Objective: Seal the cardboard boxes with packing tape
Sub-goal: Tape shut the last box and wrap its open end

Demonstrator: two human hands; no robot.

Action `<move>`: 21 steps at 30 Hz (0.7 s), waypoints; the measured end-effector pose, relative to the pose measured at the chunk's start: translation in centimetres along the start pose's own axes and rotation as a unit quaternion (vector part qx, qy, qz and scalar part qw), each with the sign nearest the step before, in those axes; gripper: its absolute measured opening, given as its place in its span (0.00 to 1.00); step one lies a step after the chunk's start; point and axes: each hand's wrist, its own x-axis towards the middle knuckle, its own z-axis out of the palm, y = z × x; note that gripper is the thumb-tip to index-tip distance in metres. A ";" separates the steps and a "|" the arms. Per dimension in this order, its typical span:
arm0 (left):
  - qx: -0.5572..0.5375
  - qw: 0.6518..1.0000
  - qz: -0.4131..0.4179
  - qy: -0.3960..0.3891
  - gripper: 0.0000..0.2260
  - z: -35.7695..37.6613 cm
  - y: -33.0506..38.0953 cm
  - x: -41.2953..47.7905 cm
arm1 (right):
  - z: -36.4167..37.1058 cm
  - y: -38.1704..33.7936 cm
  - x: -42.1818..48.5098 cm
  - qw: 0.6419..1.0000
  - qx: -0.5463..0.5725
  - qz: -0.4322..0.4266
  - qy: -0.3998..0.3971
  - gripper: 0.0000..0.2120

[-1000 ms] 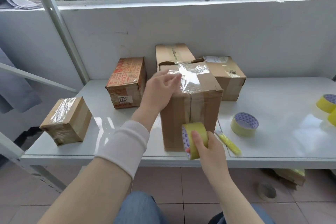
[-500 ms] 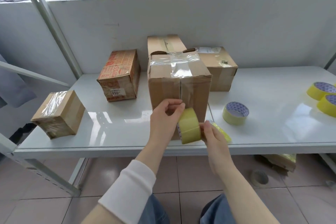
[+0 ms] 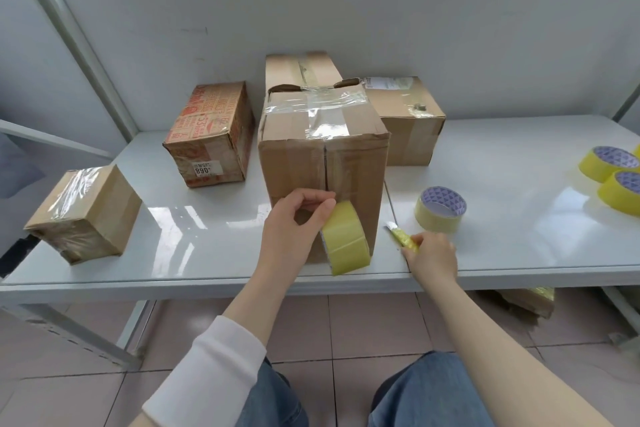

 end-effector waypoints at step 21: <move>-0.088 0.996 -0.027 0.004 0.06 0.4 0.8 -0.2 | -10.6 -10.0 -7.3 0.842 0.099 -0.485 0.217 0.12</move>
